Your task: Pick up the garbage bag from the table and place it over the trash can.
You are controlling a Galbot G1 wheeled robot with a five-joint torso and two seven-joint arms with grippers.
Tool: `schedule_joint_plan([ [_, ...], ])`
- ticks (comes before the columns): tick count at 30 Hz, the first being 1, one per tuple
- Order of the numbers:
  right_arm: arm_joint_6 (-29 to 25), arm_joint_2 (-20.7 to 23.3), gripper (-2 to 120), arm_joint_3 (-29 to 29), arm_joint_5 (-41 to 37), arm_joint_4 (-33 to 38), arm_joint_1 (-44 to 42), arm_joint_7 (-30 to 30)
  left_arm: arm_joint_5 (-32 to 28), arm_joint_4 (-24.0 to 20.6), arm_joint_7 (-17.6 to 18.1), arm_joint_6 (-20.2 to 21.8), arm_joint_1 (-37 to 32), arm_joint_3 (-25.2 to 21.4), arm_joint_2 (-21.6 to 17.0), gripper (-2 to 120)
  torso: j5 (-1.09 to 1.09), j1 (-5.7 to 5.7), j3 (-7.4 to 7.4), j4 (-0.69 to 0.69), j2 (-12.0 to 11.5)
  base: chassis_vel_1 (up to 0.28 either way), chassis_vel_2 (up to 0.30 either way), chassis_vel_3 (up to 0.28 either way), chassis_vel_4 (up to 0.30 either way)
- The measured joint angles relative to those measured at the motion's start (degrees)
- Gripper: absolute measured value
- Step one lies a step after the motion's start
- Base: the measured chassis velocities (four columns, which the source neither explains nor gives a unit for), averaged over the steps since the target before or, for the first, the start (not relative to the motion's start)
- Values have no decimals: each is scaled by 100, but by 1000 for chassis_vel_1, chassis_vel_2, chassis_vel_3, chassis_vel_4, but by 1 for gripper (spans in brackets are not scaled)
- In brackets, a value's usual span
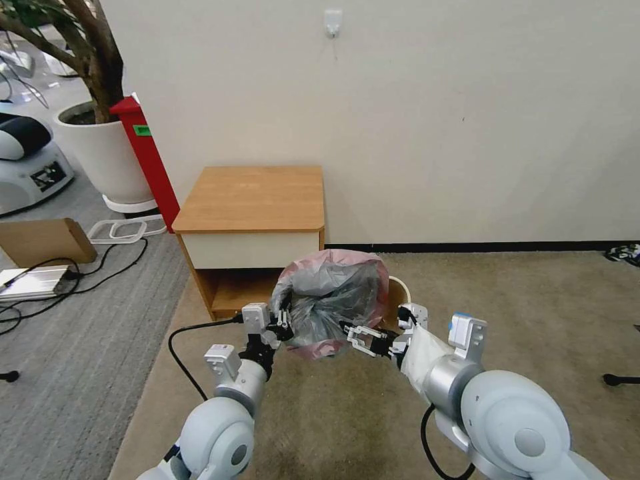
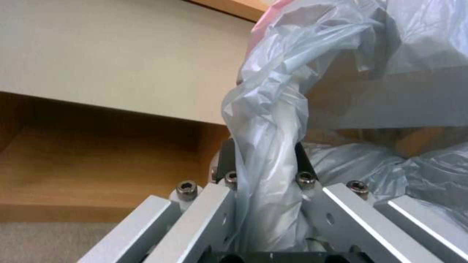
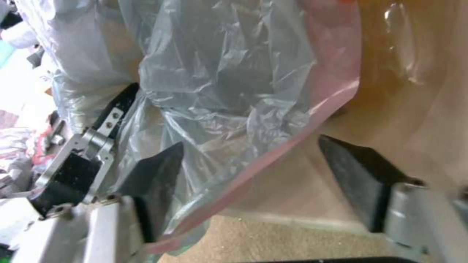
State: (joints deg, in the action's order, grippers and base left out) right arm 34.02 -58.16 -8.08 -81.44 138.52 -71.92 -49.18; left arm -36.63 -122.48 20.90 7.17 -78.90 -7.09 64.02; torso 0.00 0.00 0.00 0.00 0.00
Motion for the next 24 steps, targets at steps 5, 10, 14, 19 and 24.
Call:
schedule_joint_plan([
  [5, -39, -34, 55, 34, -14, -1, 14, 27, 2, 21, 0, -1, 24, 8, -1, 3, 0, 0, 0, 0, 0, 0, 0, 0, 0],
  [10, -88, -60, 32, 52, -9, -57, 77, 99, -8, 58, 0, -2, 29, 6, 4, 3, 0, 0, 0, 0, 0, 0, 0, 0, 0],
  [14, -120, -69, 22, 52, 4, -94, 112, 160, -29, 66, 10, -2, 32, 6, 16, 3, 0, 0, 0, 0, 0, 0, 0, 0, 0],
  [19, -170, -100, 5, 52, 14, -133, 137, 241, -113, 90, 58, 18, 49, 12, 35, 3, 0, 0, 0, 0, 0, 0, 0, 0, 0],
  [24, -210, -146, 0, 75, 20, -167, 135, 296, -444, 87, 270, 116, 91, 42, 79, 3, 0, 0, 0, 0, 0, 0, 0, 0, 0],
])
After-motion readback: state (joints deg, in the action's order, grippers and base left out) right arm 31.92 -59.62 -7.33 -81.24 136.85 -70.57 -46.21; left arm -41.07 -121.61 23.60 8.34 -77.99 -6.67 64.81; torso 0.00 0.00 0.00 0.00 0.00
